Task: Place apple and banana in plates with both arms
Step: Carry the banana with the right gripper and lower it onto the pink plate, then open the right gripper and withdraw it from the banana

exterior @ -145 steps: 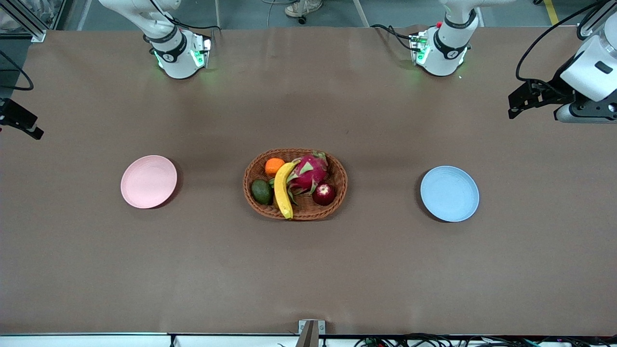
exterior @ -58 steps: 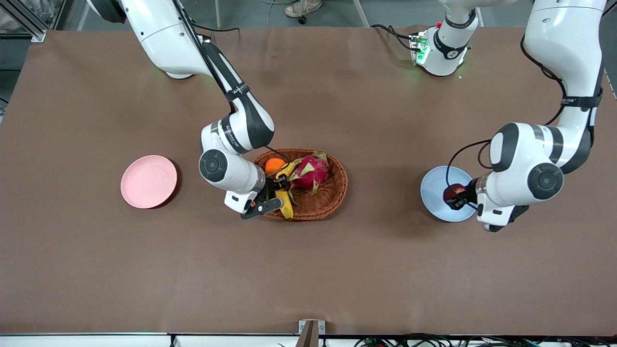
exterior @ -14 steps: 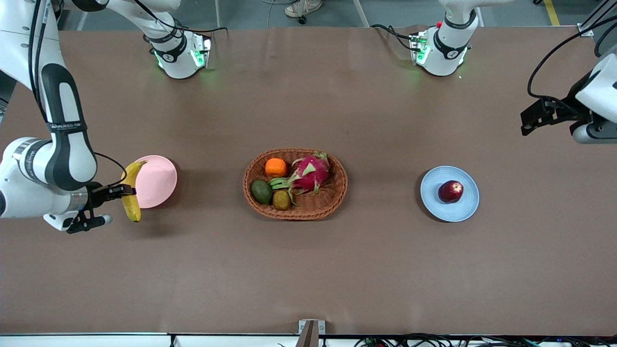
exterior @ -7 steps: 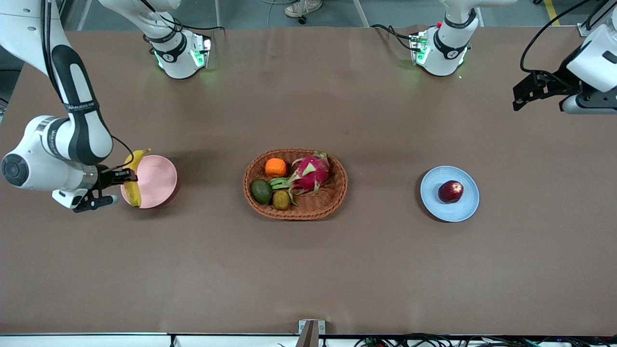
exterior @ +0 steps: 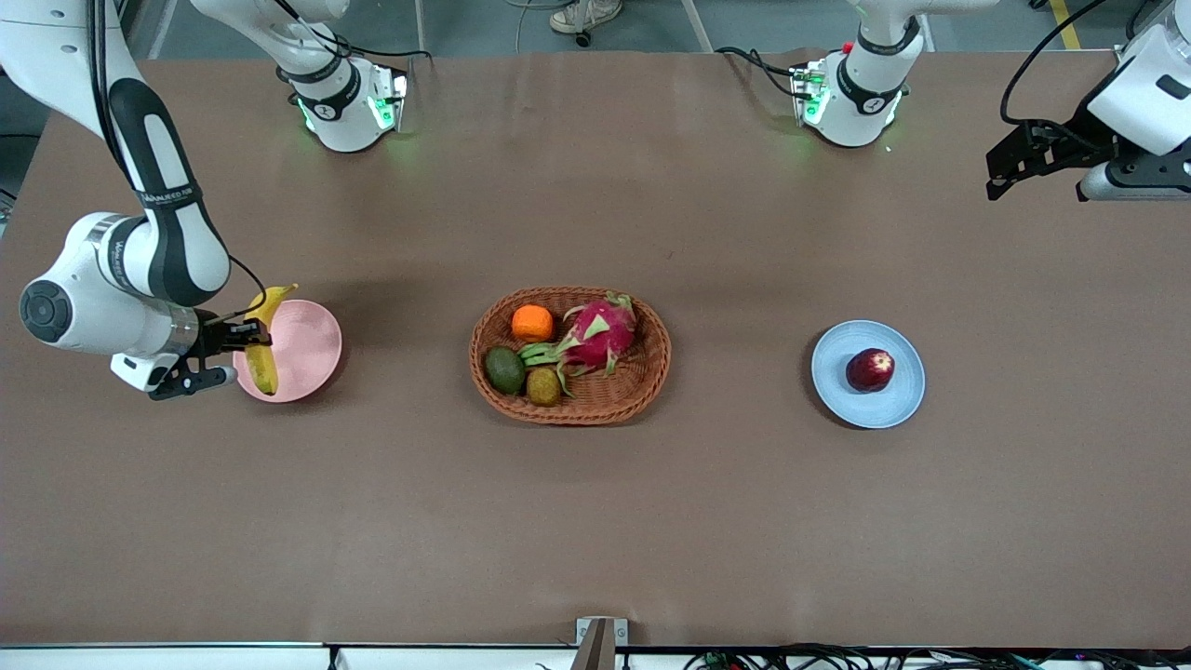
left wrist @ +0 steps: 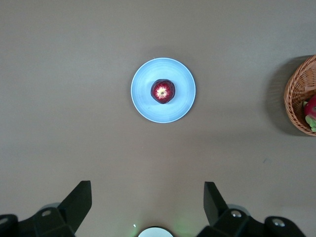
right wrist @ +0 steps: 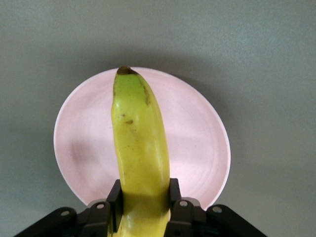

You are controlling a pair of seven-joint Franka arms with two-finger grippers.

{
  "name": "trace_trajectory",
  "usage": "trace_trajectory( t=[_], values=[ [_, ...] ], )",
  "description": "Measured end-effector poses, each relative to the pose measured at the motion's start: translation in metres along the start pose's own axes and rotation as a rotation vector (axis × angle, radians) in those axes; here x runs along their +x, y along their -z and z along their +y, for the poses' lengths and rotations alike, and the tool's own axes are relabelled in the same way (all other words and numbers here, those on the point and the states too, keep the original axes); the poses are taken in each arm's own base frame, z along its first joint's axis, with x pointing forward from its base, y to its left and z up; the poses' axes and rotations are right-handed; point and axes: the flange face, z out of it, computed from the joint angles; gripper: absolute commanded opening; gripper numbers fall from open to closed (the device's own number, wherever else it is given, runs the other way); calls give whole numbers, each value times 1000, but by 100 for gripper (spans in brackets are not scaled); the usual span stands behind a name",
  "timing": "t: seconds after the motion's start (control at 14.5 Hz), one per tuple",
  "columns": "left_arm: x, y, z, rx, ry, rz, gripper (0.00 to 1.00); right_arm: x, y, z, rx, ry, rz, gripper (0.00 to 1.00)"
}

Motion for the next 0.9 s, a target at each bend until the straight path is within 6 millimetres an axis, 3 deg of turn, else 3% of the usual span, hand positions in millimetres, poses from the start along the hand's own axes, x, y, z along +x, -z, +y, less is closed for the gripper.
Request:
trace_trajectory(
  t=[0.07, 0.14, 0.21, 0.41, 0.55, 0.69, 0.9],
  values=[
    [0, -1, 0, 0, 0, 0, 100, 0, -6, 0, -1, 1, -3, 41],
    [1, -1, 0, 0, 1, 2, 100, 0, -13, 0, 0, 1, -10, 67],
    [1, -1, 0, 0, 4, 4, 100, 1, -20, 0, 1, 0, -18, 100],
    [2, -2, 0, 0, 16, 4, 100, 2, -25, 1, 2, 0, -24, 100],
    [2, -2, 0, 0, 20, 3, 100, 6, -10, 1, -3, 2, -6, 100],
    [2, -2, 0, 0, 21, 3, 100, 12, 31, 1, -6, 5, 23, 100],
    [2, -3, 0, 0, 21, 2, 100, 11, 123, 10, -4, -6, 67, 100]
  ],
)
